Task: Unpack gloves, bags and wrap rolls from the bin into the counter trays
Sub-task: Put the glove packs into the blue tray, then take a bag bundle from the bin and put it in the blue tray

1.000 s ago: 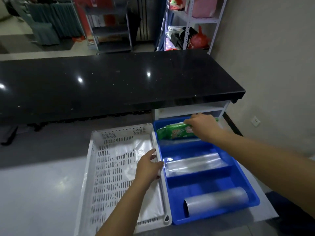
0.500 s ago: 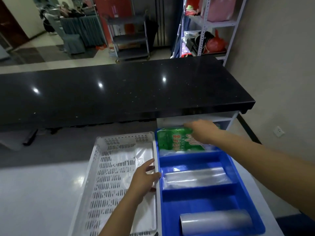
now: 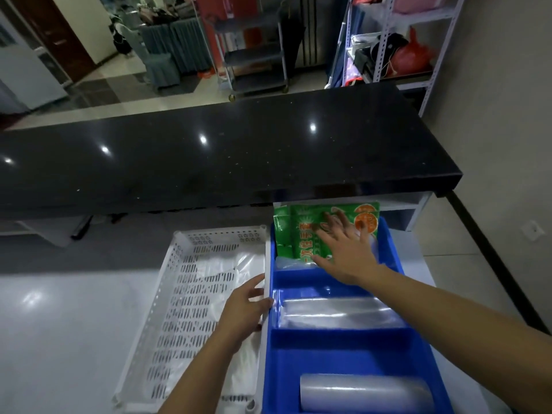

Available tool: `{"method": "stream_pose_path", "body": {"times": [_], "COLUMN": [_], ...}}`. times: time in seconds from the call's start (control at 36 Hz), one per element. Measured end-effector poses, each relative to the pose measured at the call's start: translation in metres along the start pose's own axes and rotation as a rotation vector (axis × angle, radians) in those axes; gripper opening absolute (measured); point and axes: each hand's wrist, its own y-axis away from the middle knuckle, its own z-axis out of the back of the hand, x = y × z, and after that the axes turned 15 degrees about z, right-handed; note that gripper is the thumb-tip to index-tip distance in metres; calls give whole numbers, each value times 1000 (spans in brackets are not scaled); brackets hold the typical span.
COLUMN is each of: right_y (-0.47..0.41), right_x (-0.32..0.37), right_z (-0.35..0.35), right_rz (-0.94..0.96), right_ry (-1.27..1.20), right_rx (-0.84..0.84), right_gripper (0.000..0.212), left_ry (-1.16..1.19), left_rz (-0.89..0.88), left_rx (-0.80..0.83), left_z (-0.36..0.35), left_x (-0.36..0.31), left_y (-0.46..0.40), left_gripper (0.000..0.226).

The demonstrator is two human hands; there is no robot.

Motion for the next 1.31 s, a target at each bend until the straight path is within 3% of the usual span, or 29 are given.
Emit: {"method": "stream_pose_path", "body": {"times": [0.28,0.39,0.53,0.67,0.81,0.92,1.0,1.19,1.31], "right_y": [0,4,24,57,100,139,169,238,255], "right_x": [-5,6,41,106,198,285,348,472,523], "right_z": [-7,10,35,61,70,53,29,-46,-61], "right_rz": [31,17,137,276,371,453,513,628,706], "right_ry": [-9,-147,-345,-419,-499,-541,-521,-323,-228], "right_rx": [-46,-63,-36,-8,-139,-108,42,469,578], "right_gripper": [76,73,68,62,58,60,65,69,71], "left_ry": [-29,-76,-248,-316,-498,-455,-368,-405,-288], "left_rz": [34,29,-39,-154,-246,-253,-165,283,377], "left_rx": [-123,-141,-139,-256,-541,-709,-784,-806,-800], "left_z": [-5,-6,-3,12,40,68,83,107,127], "left_x": [3,0,2,26,103,195,271,435,492], "left_y": [1,4,18,65,133,189,226,296,329], "left_gripper": [50,49,54,48,66,72,71,86,86]}}
